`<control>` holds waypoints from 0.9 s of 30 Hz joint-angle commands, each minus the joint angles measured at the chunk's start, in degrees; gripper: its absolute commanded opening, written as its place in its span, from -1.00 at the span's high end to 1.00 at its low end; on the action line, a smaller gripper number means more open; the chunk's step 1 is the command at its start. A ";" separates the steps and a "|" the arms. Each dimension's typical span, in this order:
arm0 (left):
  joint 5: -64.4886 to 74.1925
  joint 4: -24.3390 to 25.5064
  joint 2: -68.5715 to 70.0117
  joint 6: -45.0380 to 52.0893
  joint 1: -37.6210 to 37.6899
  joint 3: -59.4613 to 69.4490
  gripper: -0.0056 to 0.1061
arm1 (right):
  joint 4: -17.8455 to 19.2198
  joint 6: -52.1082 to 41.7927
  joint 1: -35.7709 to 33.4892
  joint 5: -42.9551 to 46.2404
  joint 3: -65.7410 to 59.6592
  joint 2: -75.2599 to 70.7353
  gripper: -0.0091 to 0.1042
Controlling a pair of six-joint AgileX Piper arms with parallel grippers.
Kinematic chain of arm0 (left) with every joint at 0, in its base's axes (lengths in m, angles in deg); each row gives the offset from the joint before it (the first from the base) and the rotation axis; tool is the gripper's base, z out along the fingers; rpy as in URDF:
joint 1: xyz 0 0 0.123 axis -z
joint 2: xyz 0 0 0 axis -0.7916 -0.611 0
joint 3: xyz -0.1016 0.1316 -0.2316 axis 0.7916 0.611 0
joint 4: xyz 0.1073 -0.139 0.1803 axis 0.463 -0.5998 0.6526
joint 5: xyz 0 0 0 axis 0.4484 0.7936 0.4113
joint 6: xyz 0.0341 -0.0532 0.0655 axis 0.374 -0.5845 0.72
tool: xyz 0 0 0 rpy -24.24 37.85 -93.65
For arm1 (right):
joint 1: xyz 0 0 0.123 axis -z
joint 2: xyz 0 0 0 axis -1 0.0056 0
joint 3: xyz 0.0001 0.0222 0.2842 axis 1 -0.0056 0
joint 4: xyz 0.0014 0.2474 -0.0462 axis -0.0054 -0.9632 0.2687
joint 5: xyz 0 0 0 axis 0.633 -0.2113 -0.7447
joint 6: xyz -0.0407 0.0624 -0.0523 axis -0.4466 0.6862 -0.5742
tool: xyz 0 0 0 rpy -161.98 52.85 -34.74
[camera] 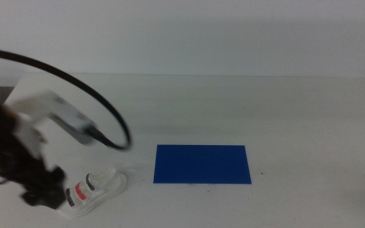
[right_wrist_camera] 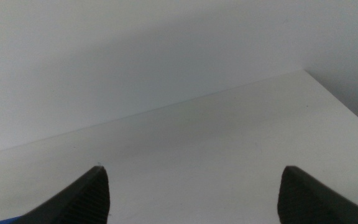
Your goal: Use one arm to grab the shoe from the table and place it on the mat.
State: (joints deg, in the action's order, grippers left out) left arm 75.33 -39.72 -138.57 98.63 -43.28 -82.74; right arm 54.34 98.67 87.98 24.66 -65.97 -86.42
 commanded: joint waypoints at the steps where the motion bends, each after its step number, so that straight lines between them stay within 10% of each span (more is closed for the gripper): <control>1: -3.14 1.07 -4.88 1.53 3.42 -0.43 -0.78 | 0.61 -0.29 0.00 0.34 -0.14 -0.27 -0.56; 19: -21.35 -1.23 -23.74 7.29 8.76 -0.43 -0.75 | 0.61 -0.29 0.00 0.34 -0.14 -0.27 -0.56; 27: -18.70 -6.74 -24.11 7.77 9.94 -3.66 0.20 | 0.61 -0.29 0.00 0.34 -0.14 -0.27 -0.56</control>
State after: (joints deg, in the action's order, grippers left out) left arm 55.98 -43.78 -163.06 106.24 -34.19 -84.83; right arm 54.34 98.67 87.98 24.66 -65.97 -86.42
